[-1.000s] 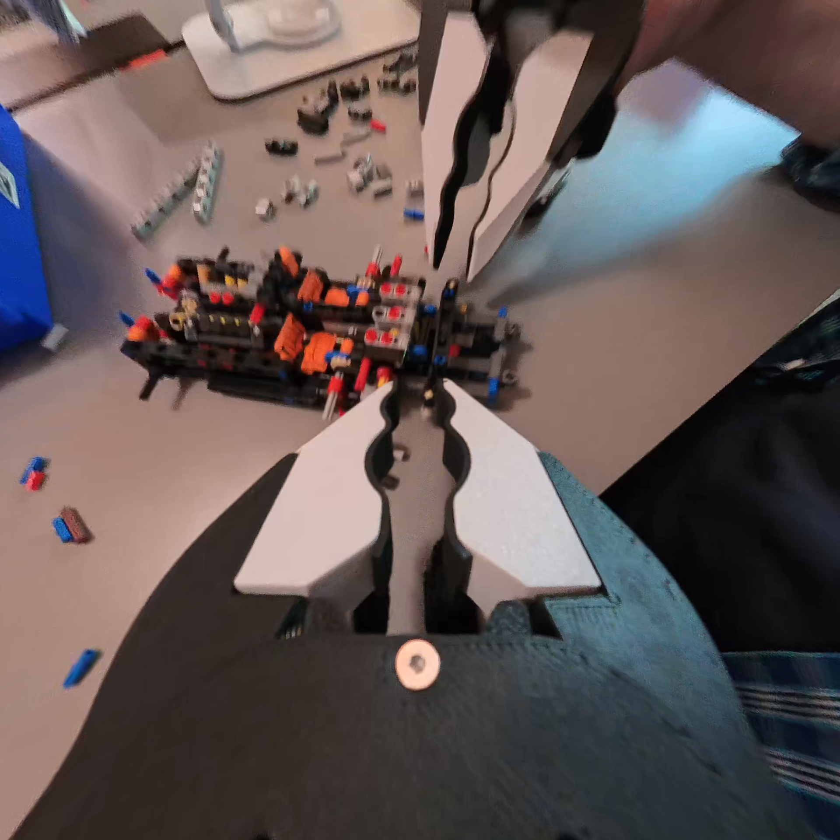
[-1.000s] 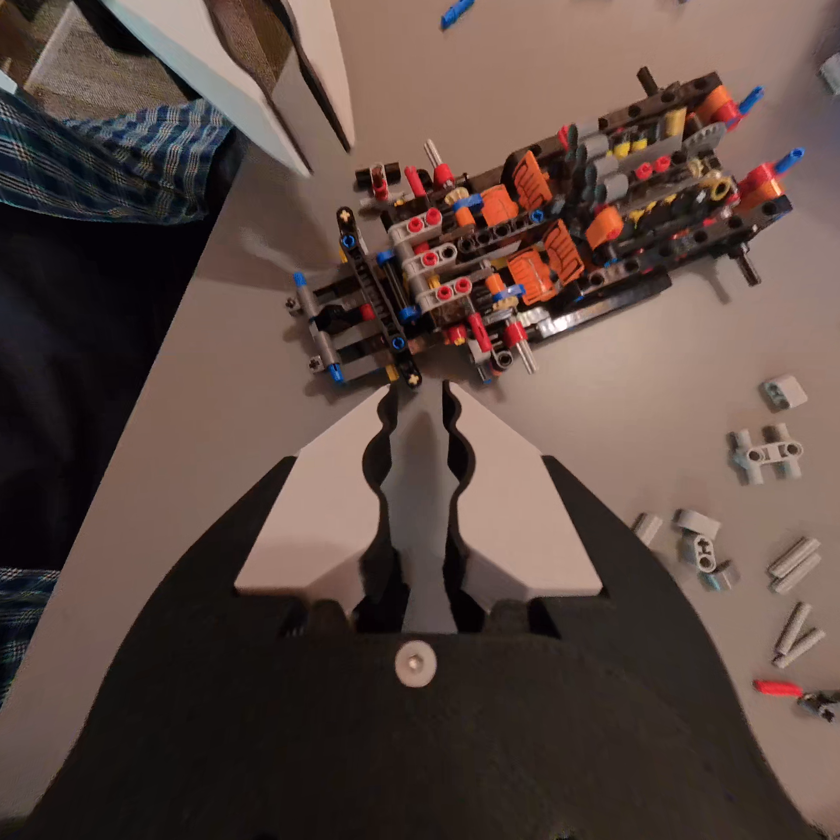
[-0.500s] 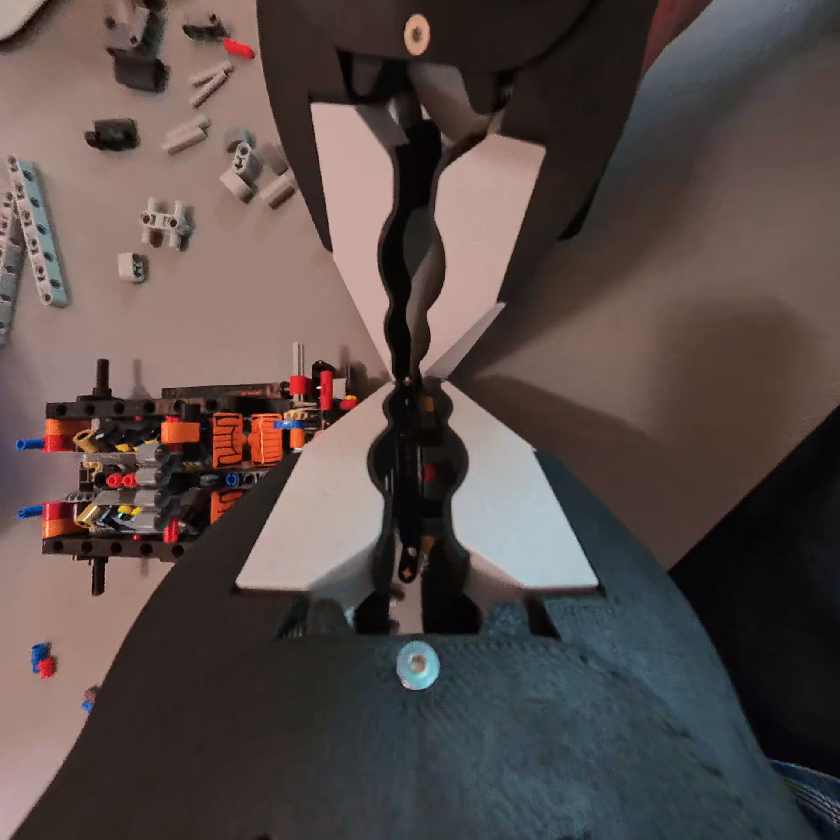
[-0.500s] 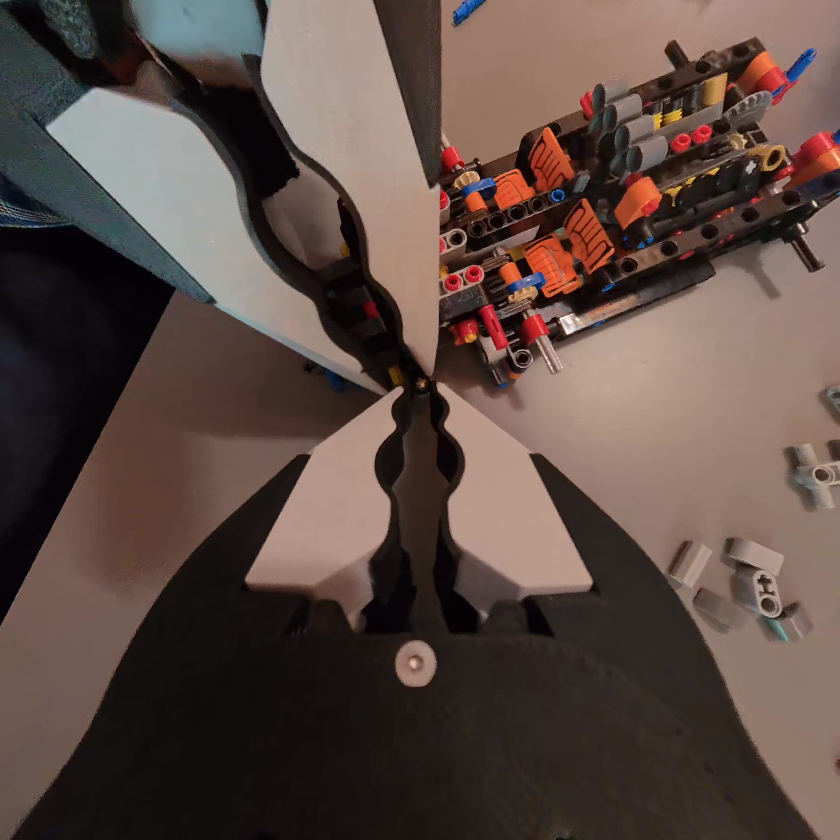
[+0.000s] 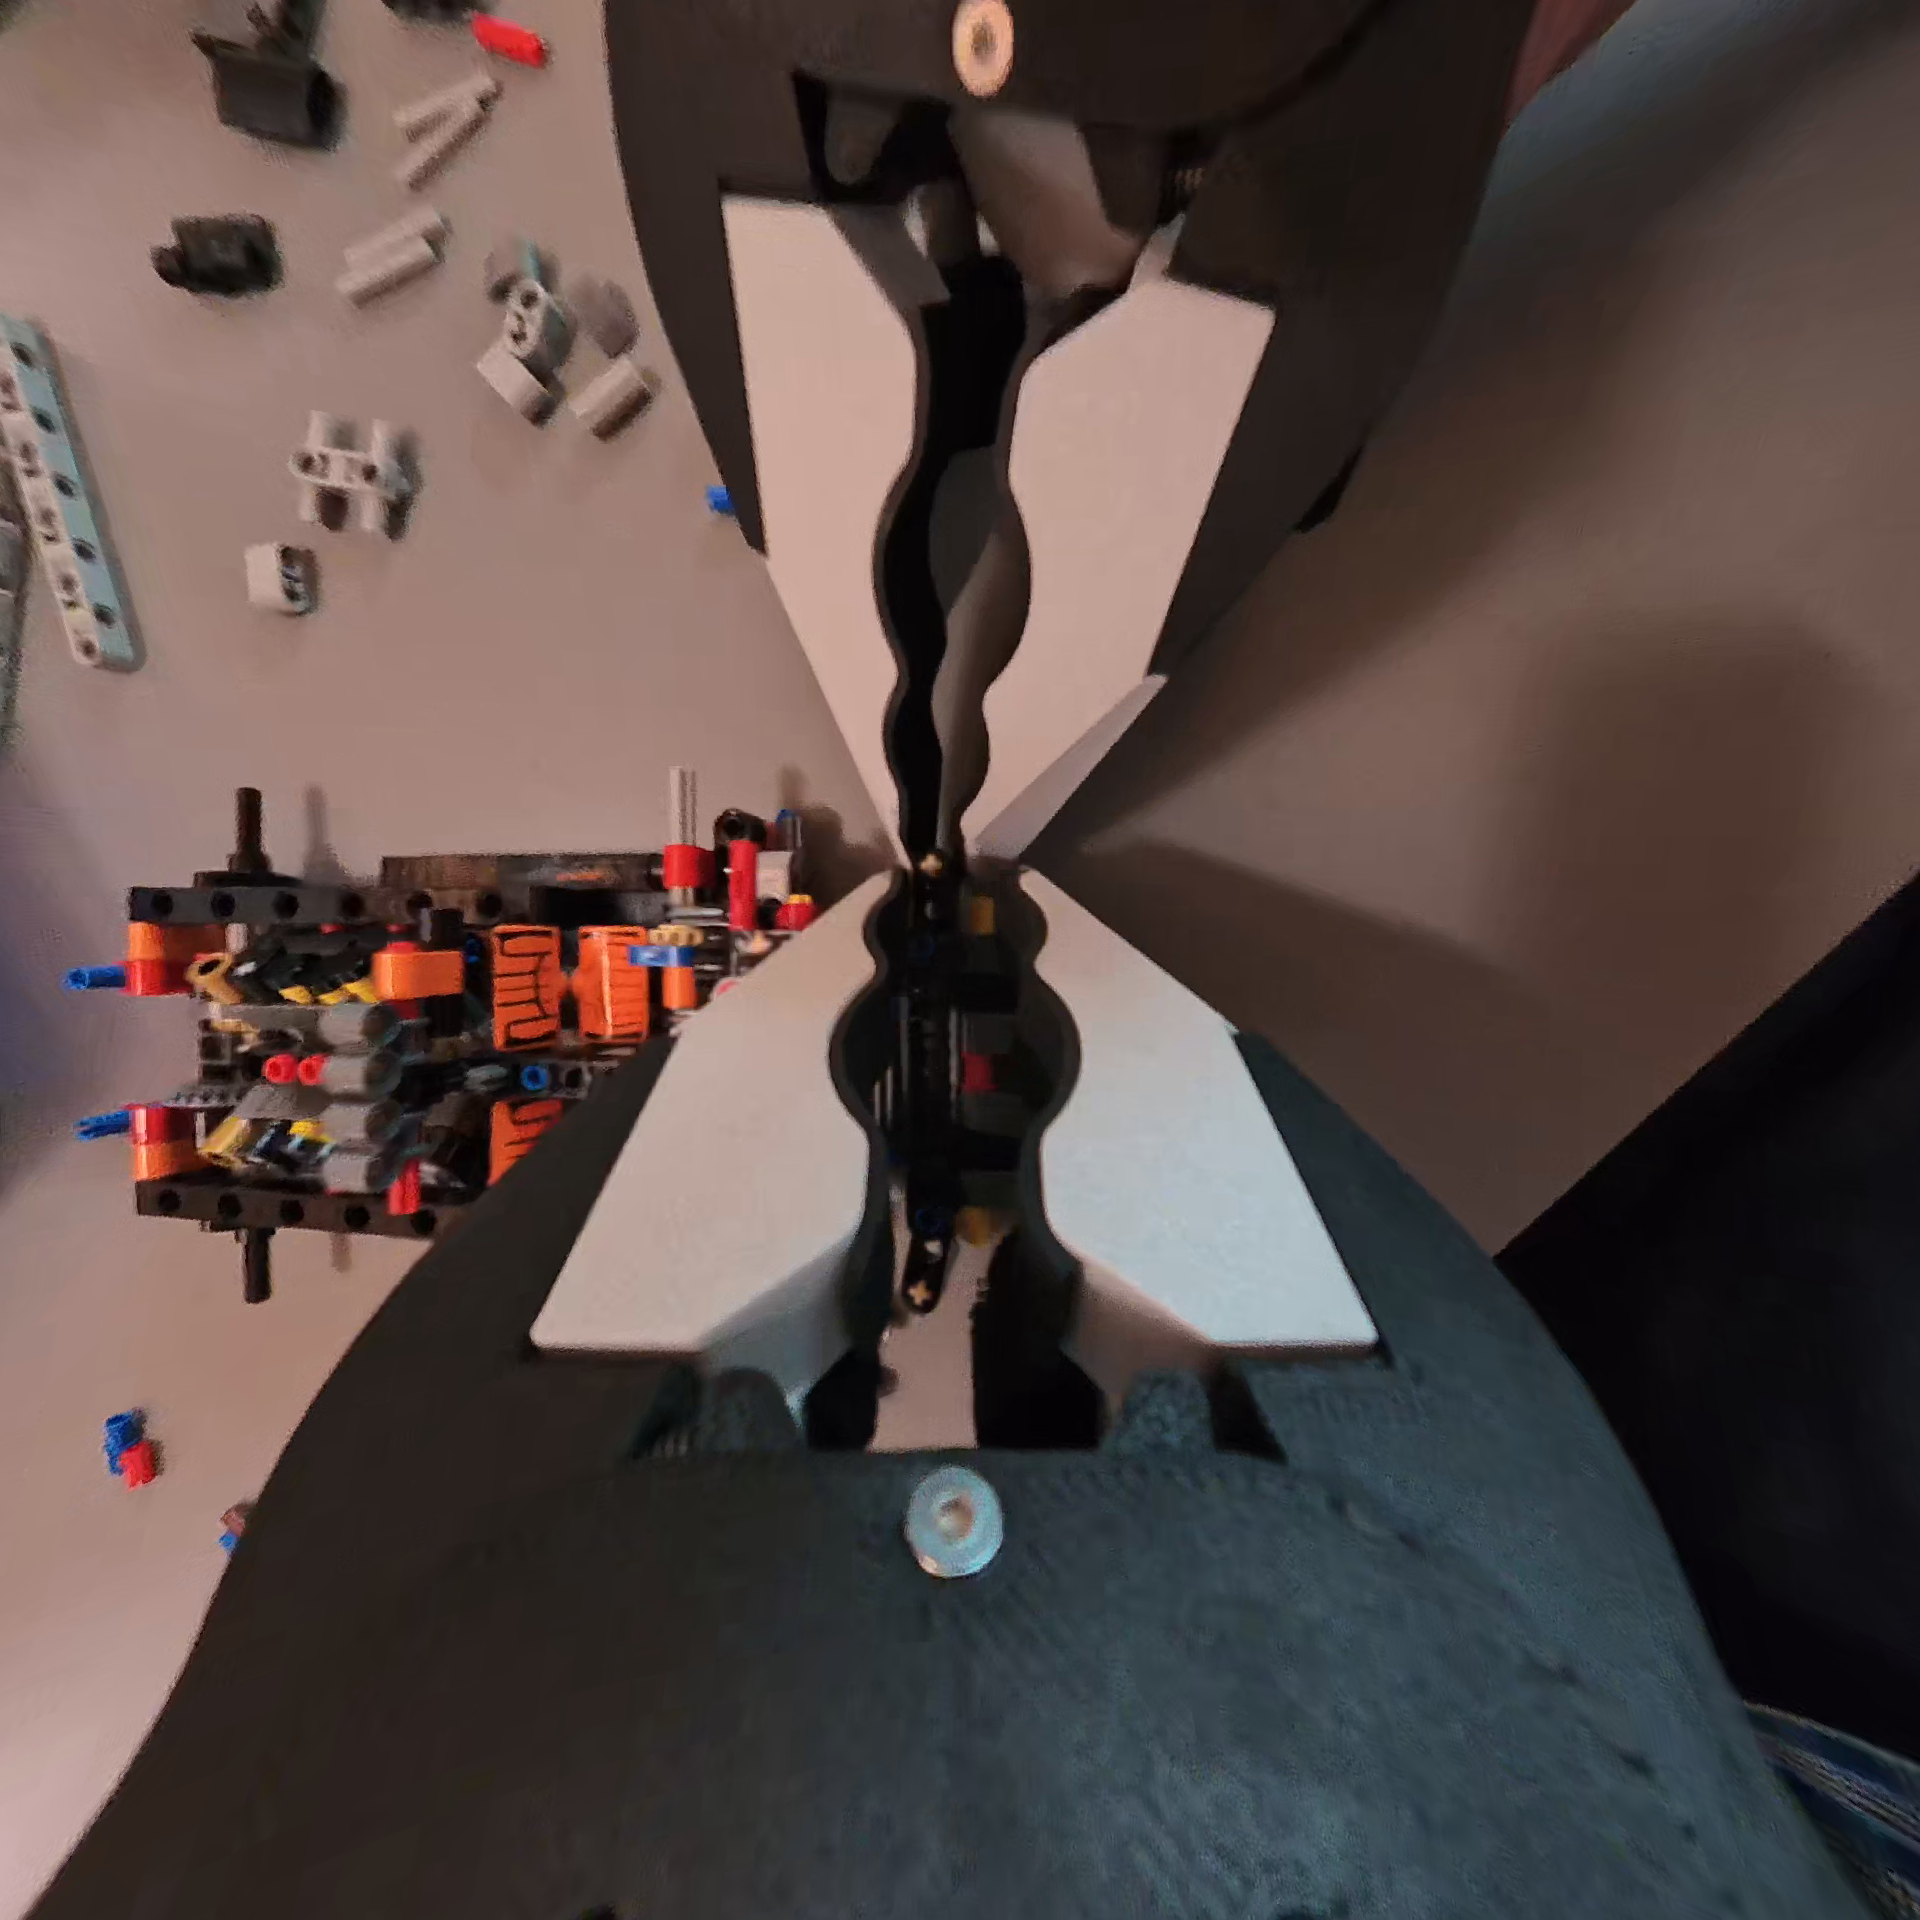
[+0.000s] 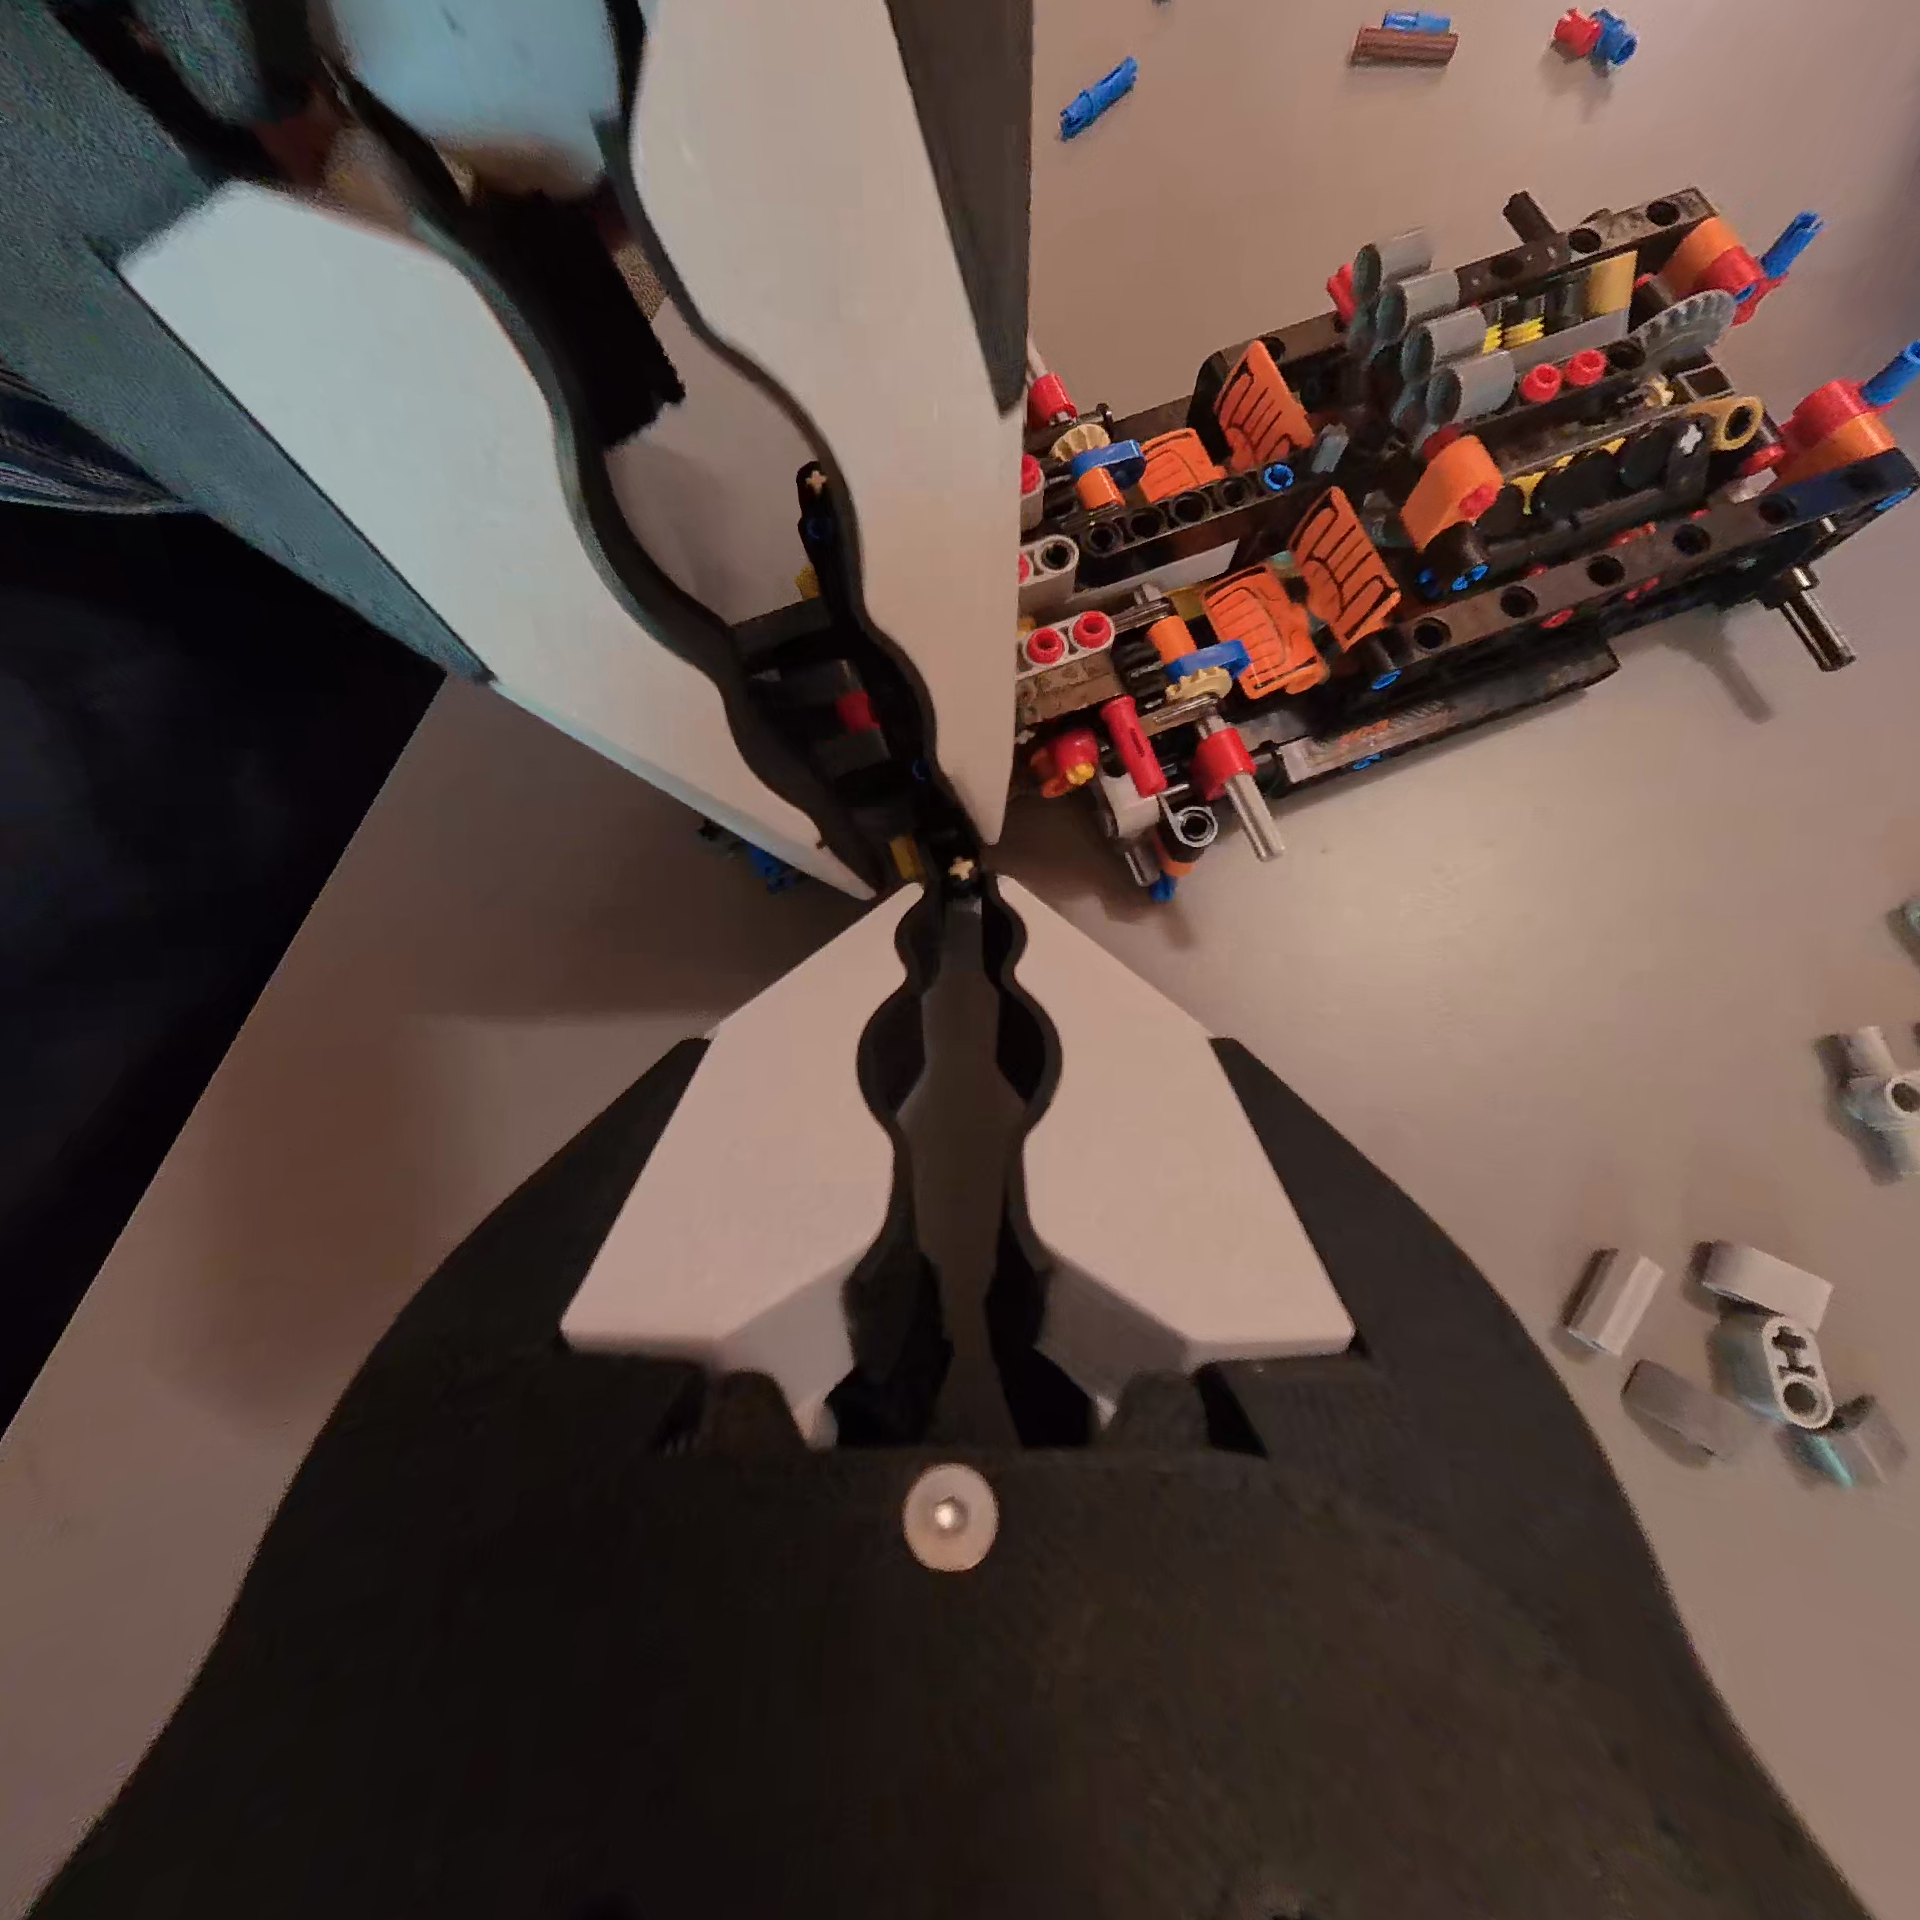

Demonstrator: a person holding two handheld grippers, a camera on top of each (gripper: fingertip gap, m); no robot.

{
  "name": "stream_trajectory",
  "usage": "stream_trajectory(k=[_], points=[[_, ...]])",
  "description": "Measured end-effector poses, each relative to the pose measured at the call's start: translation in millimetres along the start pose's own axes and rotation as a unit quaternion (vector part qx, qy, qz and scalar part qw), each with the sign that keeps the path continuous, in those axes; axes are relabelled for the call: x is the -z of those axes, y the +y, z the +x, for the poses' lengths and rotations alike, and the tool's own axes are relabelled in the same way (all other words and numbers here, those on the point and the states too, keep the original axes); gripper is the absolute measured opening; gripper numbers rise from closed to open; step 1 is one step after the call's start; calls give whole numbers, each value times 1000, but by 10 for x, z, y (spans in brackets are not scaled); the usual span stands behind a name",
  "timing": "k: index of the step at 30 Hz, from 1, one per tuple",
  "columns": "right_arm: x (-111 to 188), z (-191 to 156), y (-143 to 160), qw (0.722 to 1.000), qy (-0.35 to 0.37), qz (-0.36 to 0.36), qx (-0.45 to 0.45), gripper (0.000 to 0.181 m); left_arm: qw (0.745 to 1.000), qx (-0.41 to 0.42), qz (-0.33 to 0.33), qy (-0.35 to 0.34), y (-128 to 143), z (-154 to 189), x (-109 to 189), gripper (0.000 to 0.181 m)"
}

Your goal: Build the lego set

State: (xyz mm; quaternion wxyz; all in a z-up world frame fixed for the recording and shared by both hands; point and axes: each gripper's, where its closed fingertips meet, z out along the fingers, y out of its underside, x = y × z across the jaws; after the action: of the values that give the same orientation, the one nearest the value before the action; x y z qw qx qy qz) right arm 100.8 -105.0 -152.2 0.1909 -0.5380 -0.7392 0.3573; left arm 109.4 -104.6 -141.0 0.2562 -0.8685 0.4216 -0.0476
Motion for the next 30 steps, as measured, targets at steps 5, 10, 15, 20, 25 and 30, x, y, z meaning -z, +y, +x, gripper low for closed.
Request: stream_trajectory(k=[5,10,15,20,25,30], points=[[14,12,17,1000,4,-1,4,5,1000,14,-8,12,-10,-27,-28,12],[26,15,27,1000,7,1,6,5,1000,12,-16,15,-25,-11,-33,13],[26,7,27,1000,6,7,5,5,1000,14,-18,8,-42,-35,14,17],[27,0,32,1000,4,10,2,4,999,11,-31,13,-26,-9,-51,19],[44,-26,4,1000,1,19,9,0,996,13,-79,33,127,24,-143,10],[34,-31,15,1000,-2,18,3,0,997,17,-71,33,135,1,-120,7]])
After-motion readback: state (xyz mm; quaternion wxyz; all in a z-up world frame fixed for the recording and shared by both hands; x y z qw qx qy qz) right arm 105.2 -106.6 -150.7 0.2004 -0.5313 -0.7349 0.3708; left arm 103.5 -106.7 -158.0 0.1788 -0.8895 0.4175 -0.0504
